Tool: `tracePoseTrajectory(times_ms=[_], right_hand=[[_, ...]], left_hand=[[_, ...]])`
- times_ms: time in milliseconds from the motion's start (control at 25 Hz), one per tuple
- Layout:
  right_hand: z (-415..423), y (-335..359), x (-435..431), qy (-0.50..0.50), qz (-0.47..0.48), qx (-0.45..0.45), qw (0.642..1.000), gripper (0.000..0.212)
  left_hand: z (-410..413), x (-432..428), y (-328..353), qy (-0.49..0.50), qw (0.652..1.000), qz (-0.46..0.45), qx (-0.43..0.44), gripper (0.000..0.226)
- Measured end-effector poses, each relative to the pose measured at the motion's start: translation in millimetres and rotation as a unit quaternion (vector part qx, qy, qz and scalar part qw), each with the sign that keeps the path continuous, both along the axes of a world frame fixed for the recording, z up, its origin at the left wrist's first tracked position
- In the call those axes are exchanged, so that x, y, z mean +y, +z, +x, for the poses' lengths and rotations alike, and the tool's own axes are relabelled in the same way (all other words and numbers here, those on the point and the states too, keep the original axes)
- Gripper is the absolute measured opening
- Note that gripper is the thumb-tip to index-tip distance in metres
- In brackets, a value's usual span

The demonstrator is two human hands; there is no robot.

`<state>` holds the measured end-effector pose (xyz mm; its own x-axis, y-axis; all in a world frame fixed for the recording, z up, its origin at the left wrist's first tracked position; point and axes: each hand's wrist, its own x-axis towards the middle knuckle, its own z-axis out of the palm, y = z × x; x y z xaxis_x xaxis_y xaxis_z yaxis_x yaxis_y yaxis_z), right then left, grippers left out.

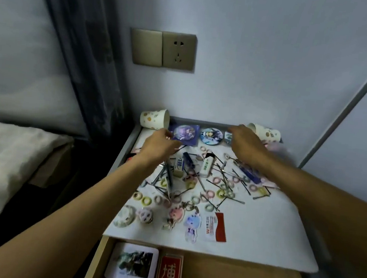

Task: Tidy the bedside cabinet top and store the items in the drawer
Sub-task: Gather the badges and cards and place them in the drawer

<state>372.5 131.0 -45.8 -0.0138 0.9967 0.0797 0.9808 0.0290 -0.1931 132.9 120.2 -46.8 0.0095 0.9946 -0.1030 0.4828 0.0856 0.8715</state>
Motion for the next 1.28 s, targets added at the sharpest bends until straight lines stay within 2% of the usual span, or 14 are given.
tracePoseTrajectory(times_ms=[80, 200, 280, 440, 640, 800, 920, 1000, 1080, 1160, 1240, 1280], right_hand=[[3.9, -3.7, 28.8, 0.0, -0.027, -0.036, 0.999, 0.039], [7.4, -11.9, 52.0, -0.004, -0.079, -0.05, 0.996, 0.042], [11.8, -18.3, 56.9, 0.004, -0.086, -0.054, 0.995, 0.034], [14.4, -23.9, 54.7, 0.028, -0.046, -0.1, 0.993, 0.017], [14.0, -20.3, 46.2, 0.039, 0.016, -0.139, 0.989, 0.025], [7.1, -16.3, 33.1, 0.013, 0.091, -0.111, 0.99, 0.034], [0.2, -15.6, 17.3, 0.005, 0.143, -0.078, 0.987, 0.04], [-5.9, -13.1, 4.8, -0.005, 0.157, -0.047, 0.987, 0.047], [-11.4, -10.1, -6.9, -0.01, 0.163, -0.023, 0.986, 0.051], [-15.1, -7.5, -19.1, -0.003, 0.164, 0.013, 0.986, 0.048], [-15.8, -3.7, -28.5, -0.003, 0.173, 0.09, 0.981, 0.039], [-17.3, 0.5, -35.9, 0.001, 0.184, 0.135, 0.974, 0.033]], left_hand=[[18.6, 29.7, -9.1, 0.017, 0.998, 0.004, 0.068, 0.042], [41.4, 60.9, -23.1, 0.082, 0.985, -0.043, 0.145, 0.058], [55.0, 71.4, -30.9, 0.116, 0.973, -0.057, 0.19, 0.067], [71.9, 79.3, -38.4, 0.166, 0.957, -0.043, 0.233, 0.076], [75.1, 84.8, -40.1, 0.178, 0.945, -0.049, 0.269, 0.081], [72.0, 85.9, -37.0, 0.191, 0.953, -0.064, 0.227, 0.082], [71.0, 86.0, -33.7, 0.219, 0.968, -0.067, 0.105, 0.07], [70.6, 81.8, -30.5, 0.204, 0.977, -0.06, 0.012, 0.061], [69.9, 71.6, -24.4, 0.182, 0.982, -0.034, -0.038, 0.058], [67.6, 60.1, -14.5, 0.157, 0.986, 0.004, -0.061, 0.061], [62.3, 49.0, -3.8, 0.115, 0.99, 0.044, -0.075, 0.066], [56.5, 41.0, 1.4, 0.09, 0.991, 0.057, -0.085, 0.059]])
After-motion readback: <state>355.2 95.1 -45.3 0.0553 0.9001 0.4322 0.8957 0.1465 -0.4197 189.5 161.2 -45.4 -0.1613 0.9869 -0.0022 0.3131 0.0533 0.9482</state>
